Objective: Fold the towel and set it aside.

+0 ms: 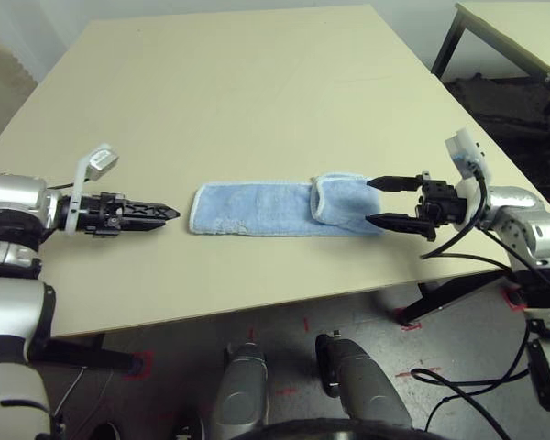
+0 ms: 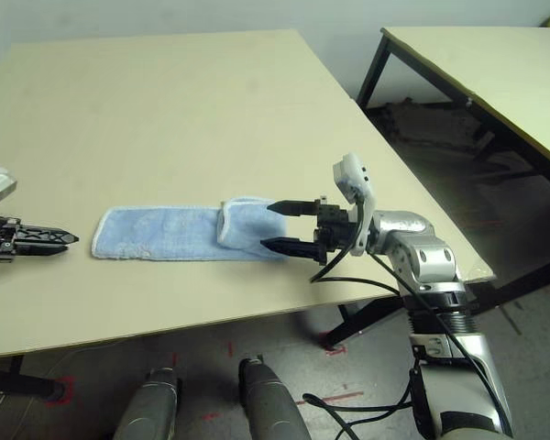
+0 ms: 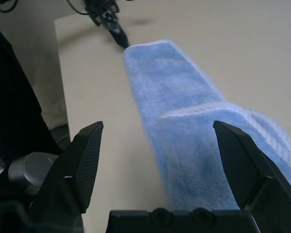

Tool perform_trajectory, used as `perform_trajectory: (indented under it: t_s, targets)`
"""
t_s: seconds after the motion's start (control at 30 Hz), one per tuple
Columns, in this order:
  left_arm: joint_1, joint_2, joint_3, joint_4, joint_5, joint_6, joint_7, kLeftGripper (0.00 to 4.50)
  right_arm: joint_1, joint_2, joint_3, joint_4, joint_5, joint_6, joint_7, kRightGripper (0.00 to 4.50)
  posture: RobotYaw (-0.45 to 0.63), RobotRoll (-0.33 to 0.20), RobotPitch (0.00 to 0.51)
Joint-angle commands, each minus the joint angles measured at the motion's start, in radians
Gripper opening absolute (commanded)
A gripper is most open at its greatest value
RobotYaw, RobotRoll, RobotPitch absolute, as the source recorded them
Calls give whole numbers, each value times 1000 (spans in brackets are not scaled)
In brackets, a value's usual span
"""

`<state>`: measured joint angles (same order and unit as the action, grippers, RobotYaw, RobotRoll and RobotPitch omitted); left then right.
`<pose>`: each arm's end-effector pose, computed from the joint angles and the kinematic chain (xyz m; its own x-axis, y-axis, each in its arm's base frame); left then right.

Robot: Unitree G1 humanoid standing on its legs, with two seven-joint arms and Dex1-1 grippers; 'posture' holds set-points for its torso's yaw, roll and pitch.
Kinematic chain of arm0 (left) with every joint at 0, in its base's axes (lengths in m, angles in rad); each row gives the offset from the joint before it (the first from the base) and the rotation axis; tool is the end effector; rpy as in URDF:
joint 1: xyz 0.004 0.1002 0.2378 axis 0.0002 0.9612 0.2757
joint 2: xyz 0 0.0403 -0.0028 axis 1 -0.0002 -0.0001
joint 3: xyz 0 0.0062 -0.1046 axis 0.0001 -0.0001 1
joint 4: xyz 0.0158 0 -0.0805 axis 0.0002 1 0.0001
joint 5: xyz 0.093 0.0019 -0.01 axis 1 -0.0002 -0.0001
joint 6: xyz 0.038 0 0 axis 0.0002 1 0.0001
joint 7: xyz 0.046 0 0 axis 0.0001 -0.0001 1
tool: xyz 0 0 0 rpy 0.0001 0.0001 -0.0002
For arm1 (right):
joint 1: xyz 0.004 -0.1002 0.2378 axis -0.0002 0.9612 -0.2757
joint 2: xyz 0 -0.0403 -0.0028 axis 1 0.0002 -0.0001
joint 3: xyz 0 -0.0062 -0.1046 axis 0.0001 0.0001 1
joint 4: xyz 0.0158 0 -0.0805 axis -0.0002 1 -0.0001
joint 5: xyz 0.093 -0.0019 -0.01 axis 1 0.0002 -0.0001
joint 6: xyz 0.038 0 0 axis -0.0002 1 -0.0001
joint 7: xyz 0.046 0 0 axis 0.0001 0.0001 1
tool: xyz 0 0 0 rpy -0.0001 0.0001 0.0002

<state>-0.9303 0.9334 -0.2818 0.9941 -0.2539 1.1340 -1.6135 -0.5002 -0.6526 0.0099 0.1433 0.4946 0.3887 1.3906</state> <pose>0.2697 0.3584 0.1722 0.3443 -0.7658 -0.5432 0.2557 0.6331 -0.7306 0.2773 -0.2494 0.1594 0.1751 0.9731 -0.1500 -0.9843 0.1767 -0.0033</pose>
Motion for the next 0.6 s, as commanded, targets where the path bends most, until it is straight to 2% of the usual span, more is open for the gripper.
perform_trajectory:
  t_s: [0.03, 0.3, 0.6]
  targets:
    - [-26, -27, 2, 69, 36, 9, 20, 4500, 18, -13, 3, -47, 4, 14, -7, 4465, -17, 0, 150]
    - [-81, -114, 84, 185, 56, -26, 132, 4500, 27, -18, -5, -93, 20, 30, -24, 4465, -28, 0, 150]
    - [-101, -182, 142, 224, 88, -38, 198, 4500, 23, -17, -7, -106, 30, 35, -30, 4465, -31, 0, 153]
